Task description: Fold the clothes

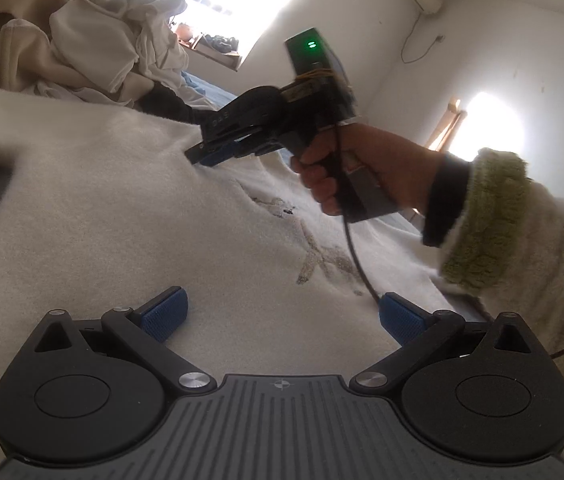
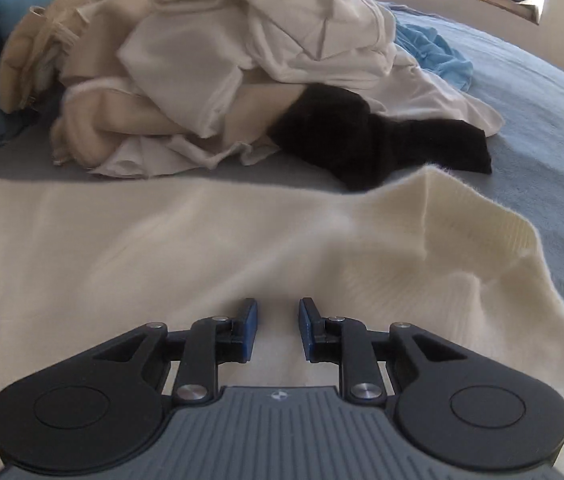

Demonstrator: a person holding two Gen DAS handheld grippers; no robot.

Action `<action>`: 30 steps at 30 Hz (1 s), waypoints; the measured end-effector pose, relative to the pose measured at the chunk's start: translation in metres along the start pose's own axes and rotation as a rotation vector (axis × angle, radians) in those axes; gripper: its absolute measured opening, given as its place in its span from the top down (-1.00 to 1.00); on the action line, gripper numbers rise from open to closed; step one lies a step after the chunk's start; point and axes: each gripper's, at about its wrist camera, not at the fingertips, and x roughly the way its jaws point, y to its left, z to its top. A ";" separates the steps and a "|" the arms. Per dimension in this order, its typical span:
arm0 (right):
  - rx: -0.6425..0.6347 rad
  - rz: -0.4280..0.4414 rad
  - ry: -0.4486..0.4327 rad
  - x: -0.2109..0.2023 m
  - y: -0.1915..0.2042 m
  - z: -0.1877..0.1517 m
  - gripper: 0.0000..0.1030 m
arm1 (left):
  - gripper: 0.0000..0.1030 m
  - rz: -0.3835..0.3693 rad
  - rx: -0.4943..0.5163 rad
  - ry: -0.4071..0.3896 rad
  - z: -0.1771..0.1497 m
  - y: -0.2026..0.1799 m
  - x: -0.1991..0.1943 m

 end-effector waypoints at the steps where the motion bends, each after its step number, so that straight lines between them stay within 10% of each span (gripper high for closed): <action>1: 0.052 -0.014 -0.026 0.009 -0.014 0.010 0.70 | -1.00 0.000 0.000 0.000 0.000 0.000 0.000; 6: 0.398 -0.138 -0.129 0.003 -0.083 0.033 0.58 | -1.00 -0.002 -0.002 -0.001 0.000 0.001 0.000; 12: 0.240 0.074 -0.091 -0.017 -0.032 0.025 0.55 | -1.00 -0.002 -0.003 -0.002 0.000 0.001 0.000; 18: 0.501 -0.273 -0.153 0.004 -0.123 0.028 0.55 | -1.00 -0.001 -0.002 -0.001 0.000 0.001 0.001; 26: 0.398 -0.085 -0.112 -0.063 -0.121 -0.028 0.44 | -1.00 0.001 0.000 -0.001 0.000 0.001 0.000; 30: 0.481 -0.200 -0.093 -0.042 -0.161 -0.036 0.51 | -1.00 0.004 0.004 -0.005 -0.001 0.000 0.001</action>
